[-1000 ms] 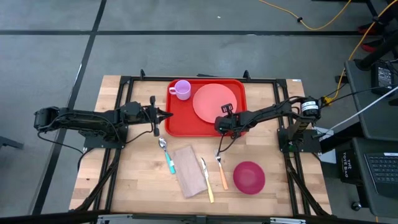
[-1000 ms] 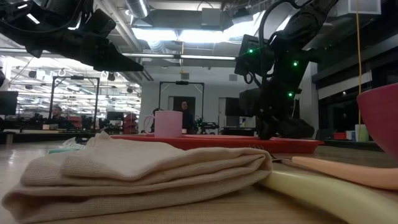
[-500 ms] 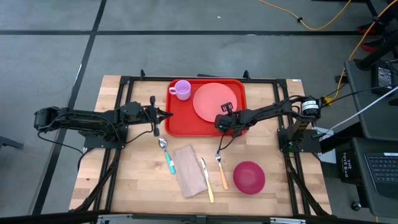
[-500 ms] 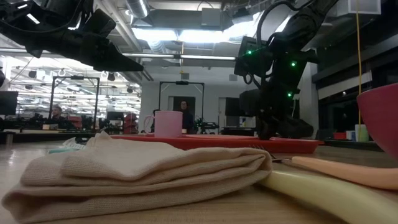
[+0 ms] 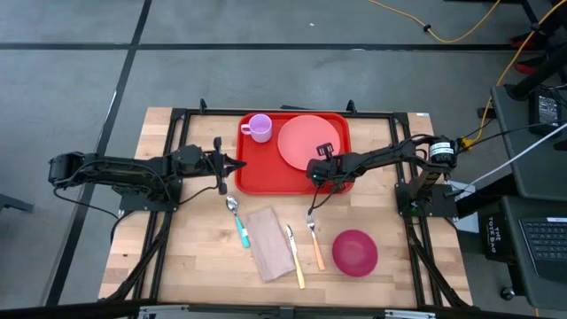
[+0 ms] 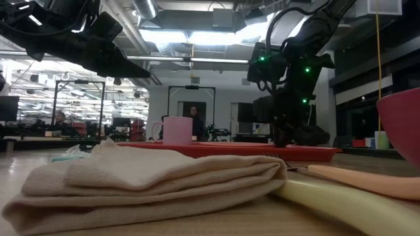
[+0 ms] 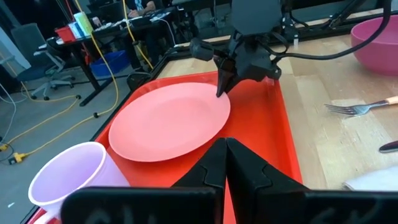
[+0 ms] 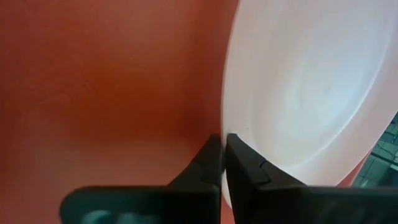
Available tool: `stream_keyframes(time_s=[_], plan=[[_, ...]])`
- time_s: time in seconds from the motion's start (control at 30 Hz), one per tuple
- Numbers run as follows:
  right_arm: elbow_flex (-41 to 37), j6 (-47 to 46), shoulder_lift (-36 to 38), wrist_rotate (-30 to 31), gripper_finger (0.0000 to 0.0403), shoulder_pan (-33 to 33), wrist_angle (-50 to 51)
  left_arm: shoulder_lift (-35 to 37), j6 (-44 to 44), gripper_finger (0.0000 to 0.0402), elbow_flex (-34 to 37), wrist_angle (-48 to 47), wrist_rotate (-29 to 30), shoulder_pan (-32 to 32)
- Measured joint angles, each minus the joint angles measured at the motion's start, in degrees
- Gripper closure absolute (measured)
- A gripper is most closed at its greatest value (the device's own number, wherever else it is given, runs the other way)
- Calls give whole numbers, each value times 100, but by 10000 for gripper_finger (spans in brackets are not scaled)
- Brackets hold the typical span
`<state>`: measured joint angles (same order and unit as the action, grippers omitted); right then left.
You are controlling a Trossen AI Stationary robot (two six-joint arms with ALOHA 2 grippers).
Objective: Set up tray
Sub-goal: Put the light pink plate in the middle of the red tray
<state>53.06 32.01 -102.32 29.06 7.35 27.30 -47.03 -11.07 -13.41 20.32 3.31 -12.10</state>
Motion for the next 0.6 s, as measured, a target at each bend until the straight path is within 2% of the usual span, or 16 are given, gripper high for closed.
stream_keyframes(time_s=[0.2,0.6], plan=[[-7,-177,-9,229,393,0,150,0,-5,398,0,0,0,-1],[-7,-346,-9,278,391,4,344,0,-4,399,0,0,2,0]])
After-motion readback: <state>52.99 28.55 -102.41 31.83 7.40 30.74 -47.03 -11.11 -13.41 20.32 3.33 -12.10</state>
